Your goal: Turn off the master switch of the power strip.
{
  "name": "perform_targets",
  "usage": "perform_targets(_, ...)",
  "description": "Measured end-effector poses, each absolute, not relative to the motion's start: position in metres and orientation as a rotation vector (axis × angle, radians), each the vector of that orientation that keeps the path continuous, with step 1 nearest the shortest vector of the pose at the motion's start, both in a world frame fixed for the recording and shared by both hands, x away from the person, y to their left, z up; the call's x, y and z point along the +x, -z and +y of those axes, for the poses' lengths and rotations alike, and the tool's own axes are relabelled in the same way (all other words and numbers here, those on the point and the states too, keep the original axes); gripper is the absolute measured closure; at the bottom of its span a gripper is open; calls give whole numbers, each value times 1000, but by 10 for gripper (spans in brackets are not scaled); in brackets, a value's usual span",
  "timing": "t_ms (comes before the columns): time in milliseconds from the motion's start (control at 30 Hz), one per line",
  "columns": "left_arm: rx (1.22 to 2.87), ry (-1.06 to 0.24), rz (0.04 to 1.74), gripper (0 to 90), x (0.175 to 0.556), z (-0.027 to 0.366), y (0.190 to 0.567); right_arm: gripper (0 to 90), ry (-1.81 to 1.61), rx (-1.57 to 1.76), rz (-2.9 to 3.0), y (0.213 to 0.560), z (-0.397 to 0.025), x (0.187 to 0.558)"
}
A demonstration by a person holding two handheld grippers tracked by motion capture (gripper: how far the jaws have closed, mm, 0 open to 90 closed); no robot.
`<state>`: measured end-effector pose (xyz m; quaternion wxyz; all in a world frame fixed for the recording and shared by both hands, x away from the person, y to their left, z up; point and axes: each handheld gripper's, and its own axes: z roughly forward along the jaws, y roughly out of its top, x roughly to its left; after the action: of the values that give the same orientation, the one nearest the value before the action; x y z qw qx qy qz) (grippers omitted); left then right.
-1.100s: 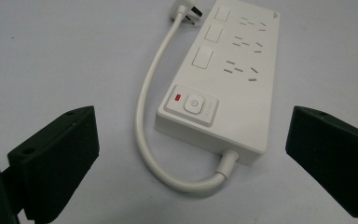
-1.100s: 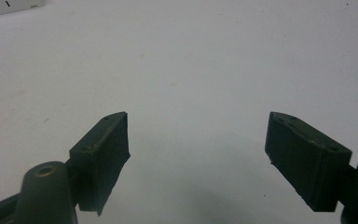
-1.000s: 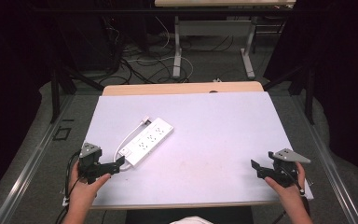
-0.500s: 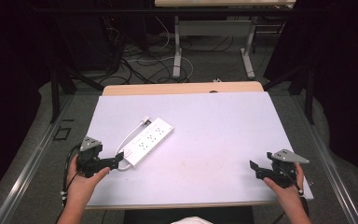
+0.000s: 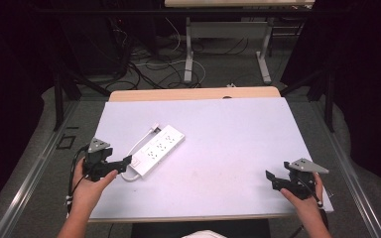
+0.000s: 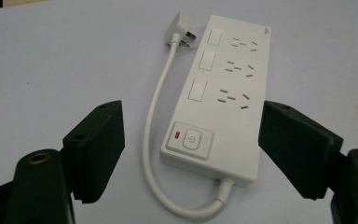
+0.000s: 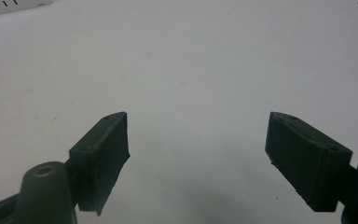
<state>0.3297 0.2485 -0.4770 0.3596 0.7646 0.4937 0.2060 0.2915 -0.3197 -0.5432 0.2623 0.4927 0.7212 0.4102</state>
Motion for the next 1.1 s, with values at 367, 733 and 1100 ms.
perform_targets(367, 2018, -565, 1252, 339, 341, 245, 471, 210, -1118, 1328, 1956, 544, -321, 292)
perform_targets(733, 2021, -504, 1289, 376, 353, 240, 469, 210, -1113, 1328, 1957, 544, -321, 292)
perform_targets(1100, 2015, -519, 1351, 405, 360, 240, 472, 207, -1125, 1337, 1960, 545, -321, 293)
